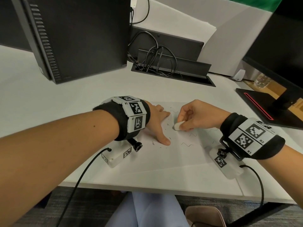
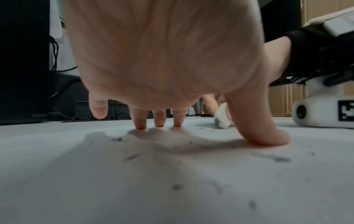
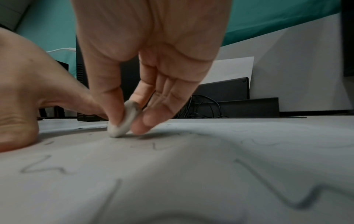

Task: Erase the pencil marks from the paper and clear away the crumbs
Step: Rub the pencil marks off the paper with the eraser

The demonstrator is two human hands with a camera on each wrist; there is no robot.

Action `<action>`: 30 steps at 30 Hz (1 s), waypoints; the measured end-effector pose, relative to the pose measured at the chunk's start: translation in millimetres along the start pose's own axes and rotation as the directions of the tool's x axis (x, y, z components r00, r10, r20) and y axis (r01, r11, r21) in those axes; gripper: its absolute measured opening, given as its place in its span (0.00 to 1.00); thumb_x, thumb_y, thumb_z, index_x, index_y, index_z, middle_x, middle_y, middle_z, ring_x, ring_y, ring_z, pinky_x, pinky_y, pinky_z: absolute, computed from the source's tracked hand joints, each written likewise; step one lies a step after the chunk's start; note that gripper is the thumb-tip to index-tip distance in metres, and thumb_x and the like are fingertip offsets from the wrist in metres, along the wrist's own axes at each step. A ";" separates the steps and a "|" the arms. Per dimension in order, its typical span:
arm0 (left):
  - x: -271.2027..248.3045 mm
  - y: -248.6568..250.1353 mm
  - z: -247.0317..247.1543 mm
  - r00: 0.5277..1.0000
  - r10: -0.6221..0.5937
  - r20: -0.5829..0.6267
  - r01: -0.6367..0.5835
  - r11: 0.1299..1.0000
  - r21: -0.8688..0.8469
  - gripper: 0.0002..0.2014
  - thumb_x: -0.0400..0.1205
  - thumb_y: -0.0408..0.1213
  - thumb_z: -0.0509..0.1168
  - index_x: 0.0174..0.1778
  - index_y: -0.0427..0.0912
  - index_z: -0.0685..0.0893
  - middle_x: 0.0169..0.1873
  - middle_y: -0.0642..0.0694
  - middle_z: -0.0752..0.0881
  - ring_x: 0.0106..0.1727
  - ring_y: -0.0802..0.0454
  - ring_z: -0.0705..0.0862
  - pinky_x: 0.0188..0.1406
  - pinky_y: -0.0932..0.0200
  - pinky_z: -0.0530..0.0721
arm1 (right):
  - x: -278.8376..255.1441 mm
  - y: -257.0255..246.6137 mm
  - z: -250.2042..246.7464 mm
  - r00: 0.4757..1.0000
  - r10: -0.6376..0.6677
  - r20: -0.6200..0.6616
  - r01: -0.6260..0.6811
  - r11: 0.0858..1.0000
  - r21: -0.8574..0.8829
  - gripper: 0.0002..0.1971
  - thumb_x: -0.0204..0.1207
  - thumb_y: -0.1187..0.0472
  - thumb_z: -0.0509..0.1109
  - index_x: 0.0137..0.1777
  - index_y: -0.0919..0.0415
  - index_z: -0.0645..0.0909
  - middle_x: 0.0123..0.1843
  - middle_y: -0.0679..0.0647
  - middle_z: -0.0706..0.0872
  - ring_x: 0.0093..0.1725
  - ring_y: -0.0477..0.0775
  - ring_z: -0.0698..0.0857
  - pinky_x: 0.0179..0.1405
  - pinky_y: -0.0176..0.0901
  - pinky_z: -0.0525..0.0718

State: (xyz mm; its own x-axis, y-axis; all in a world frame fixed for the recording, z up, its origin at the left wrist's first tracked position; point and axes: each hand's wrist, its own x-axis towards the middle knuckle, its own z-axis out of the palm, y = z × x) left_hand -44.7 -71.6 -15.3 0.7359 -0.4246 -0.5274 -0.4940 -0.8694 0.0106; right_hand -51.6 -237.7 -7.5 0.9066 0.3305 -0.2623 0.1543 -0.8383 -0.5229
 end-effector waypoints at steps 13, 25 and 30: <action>-2.9 3.4 -1.0 1.000 -0.012 0.014 0.011 1.000 0.021 0.52 0.72 0.68 0.63 0.81 0.56 0.35 0.82 0.48 0.37 0.84 0.48 0.46 0.80 0.45 0.54 | 0.1 -2.7 3.0 0.996 -0.059 -0.074 0.038 0.965 -0.259 0.03 0.70 0.63 0.75 0.41 0.58 0.90 0.30 0.37 0.85 0.29 0.28 0.80 0.30 0.17 0.74; -5.1 5.6 -3.9 0.999 -0.018 0.031 0.017 0.999 0.043 0.52 0.74 0.66 0.63 0.81 0.55 0.34 0.82 0.47 0.36 0.84 0.48 0.44 0.79 0.46 0.53 | -5.9 -8.4 9.1 0.995 -0.078 0.058 0.088 0.978 -0.189 0.04 0.68 0.64 0.76 0.43 0.58 0.91 0.35 0.41 0.89 0.30 0.32 0.81 0.33 0.20 0.77; -6.0 6.1 -3.3 0.999 -0.018 0.026 0.017 0.999 0.052 0.52 0.73 0.67 0.63 0.81 0.55 0.35 0.82 0.47 0.37 0.83 0.48 0.46 0.79 0.46 0.55 | -0.3 -6.7 5.0 0.997 -0.075 -0.034 0.065 0.970 -0.234 0.05 0.69 0.63 0.75 0.44 0.57 0.91 0.43 0.48 0.92 0.38 0.41 0.85 0.42 0.28 0.82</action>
State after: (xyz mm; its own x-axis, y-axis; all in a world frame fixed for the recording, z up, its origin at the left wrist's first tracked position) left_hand -50.5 -75.2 -9.2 0.7324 -0.4017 -0.5498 -0.5048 -0.8622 -0.0425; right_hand -54.9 -230.0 -7.9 0.9054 0.3775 -0.1943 0.3006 -0.8932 -0.3345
